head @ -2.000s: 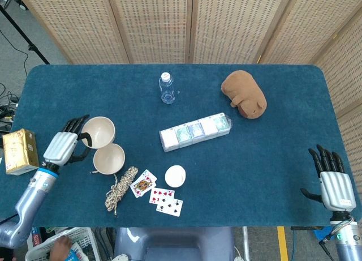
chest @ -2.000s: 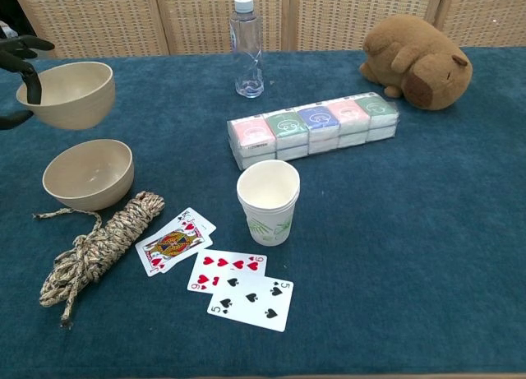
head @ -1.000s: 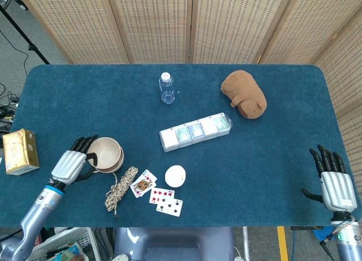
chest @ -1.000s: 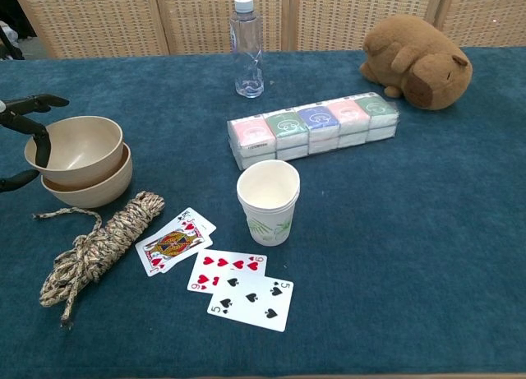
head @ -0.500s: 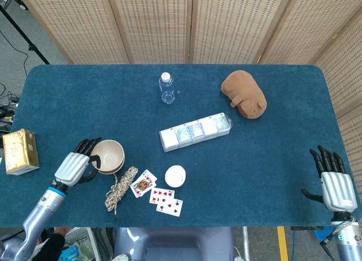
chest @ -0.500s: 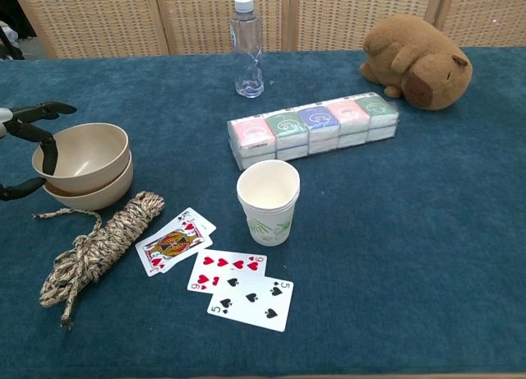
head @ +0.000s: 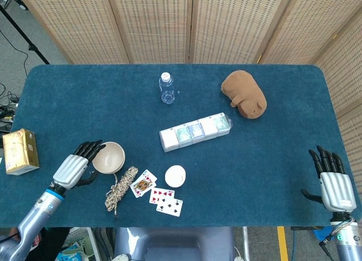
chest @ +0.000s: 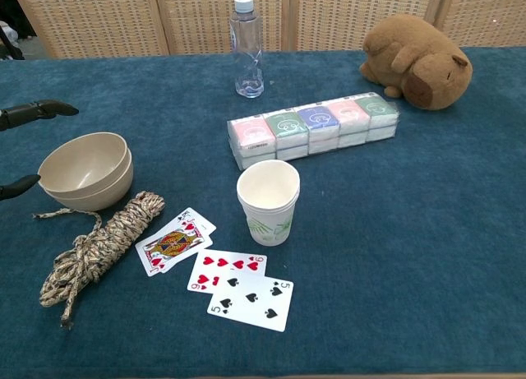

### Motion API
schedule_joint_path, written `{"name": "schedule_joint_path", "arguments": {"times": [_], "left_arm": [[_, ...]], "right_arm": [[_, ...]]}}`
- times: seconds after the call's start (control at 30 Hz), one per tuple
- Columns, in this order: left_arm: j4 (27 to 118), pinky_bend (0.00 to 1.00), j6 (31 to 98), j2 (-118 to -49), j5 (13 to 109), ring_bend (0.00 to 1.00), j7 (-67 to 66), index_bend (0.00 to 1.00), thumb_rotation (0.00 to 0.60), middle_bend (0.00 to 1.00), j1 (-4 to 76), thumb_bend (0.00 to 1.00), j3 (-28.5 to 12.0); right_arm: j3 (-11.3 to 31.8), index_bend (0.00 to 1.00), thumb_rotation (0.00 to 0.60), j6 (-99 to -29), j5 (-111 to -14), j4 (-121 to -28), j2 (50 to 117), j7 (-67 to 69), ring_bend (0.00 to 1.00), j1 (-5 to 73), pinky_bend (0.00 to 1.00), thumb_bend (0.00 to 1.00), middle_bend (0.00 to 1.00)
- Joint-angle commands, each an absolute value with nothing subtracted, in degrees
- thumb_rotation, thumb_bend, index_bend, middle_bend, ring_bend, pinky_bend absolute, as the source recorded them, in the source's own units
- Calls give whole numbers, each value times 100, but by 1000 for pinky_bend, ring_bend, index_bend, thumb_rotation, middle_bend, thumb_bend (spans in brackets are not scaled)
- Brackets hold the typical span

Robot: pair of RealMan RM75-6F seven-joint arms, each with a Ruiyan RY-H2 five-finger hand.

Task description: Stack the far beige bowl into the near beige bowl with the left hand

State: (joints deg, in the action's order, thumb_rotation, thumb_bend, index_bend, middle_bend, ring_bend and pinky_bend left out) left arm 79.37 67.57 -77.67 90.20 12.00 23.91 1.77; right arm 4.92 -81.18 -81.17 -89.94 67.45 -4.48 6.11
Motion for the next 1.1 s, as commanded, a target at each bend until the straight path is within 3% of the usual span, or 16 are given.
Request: {"name": "schedule_joint_path", "arguments": {"times": [0.03,0.2,0.5,0.77,0.93,1.1], "left_arm": [[8053,0,6854,-7638,9125,0,1267,0,600,0,2325,452,260],[8297,0,6704,-7377,9330,0,1178,0,600,0,2396,452,449],[8878,0,6505,-7241,9307,0,558,0,600,0,2579,445,360],[9390,0,7503,-7051,8665,0,-447,0,600,0,1905,364,87],[9595,0,7877,-6824,8404,0,-496,0,600,0,1517,337,116],[9646,0,8206,-6652,8317,0,-510,0,600,0,1177,249,185]], "right_arm": [[492,0,600,-8119,-8119,-9000,6742,-444,0,610,0,0,0],[474,0,600,-8097,-8134,-9011,6746,-469,0,619,0,0,0],[471,0,600,-8091,-8127,-9034,6742,-489,0,620,0,0,0],[457,0,600,-8101,-8168,-9059,6720,-468,0,619,0,0,0],[441,0,600,-8162,-8253,-9105,6697,-424,0,607,0,0,0],[426,0,600,-8202,-8312,-9139,6674,-382,0,594,0,0,0]]}}
